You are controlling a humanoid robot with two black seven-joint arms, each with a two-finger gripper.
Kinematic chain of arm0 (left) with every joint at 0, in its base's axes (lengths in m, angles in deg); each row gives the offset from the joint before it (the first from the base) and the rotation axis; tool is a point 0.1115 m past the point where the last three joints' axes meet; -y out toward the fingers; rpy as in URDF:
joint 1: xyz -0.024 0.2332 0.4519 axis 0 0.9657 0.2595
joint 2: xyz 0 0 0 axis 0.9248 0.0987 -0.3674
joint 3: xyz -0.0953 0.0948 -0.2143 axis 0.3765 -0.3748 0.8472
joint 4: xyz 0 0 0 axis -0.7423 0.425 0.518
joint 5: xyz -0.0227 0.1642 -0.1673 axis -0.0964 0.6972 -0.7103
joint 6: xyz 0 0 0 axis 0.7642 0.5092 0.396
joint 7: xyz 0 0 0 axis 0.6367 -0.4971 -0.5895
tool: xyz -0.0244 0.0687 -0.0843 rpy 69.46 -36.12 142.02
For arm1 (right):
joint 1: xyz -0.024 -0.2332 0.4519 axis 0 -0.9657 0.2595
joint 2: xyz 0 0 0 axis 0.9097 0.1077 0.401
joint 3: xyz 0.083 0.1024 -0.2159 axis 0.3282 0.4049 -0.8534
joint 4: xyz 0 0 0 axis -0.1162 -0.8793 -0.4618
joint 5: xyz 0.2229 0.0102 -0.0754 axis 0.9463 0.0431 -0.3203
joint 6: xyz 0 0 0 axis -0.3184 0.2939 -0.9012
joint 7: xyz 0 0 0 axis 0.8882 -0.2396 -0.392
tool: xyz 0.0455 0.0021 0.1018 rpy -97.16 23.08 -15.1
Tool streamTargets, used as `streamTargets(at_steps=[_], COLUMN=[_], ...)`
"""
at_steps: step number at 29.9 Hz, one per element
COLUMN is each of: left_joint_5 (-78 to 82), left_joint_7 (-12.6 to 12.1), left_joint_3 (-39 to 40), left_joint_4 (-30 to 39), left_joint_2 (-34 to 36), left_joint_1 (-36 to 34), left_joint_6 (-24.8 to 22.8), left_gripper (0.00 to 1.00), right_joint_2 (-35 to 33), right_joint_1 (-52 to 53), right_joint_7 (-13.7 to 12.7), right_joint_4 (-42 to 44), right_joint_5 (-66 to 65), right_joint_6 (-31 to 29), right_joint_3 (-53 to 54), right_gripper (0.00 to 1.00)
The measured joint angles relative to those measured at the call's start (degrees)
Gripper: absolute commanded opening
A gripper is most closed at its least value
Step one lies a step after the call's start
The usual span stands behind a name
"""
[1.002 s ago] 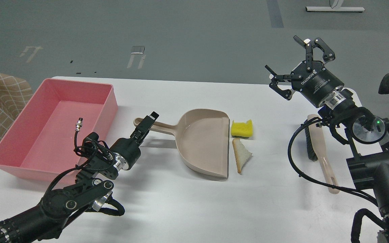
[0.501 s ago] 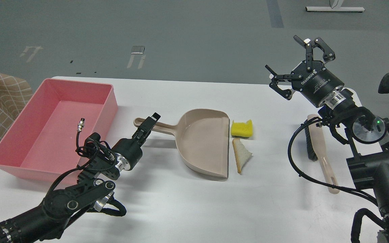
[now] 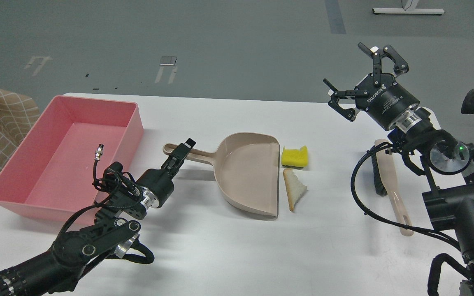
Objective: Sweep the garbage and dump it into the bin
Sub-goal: 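Close the left gripper on the dustpan handle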
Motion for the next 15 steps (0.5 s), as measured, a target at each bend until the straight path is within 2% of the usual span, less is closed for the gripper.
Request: streamTargets(at_steps=[8,10,12,15], left_joint_5=[-0.30,-0.34,-0.36,-0.35], left_joint_7=[-0.45,-0.43,-0.38,-0.17], left_joint_3=[-0.66,-0.66,-0.66,-0.66], left_joint_4=[-0.33,-0.37,-0.41,-0.47], left_joint_2=[-0.01,-0.01,-0.01,-0.01], left_joint_1=[-0.16,-0.24,-0.24,-0.25], left_joint_6=[-0.03,-0.03,-0.03,-0.02], left_gripper=[0.22,0.08,0.01,0.00], right_joint_2=[0.00,0.00,0.00,0.00], right_joint_1=[0.08,0.09,0.09,0.12], right_joint_7=[0.00,0.05,0.08,0.09], right_joint_4=[0.08,0.09,0.15,0.40], right_joint_5=[0.00,0.00,0.00,0.00], right_joint_6=[0.00,0.00,0.00,0.00], right_joint_3=[0.00,0.00,0.00,0.00], right_gripper=[1.00,1.00,1.00,1.00])
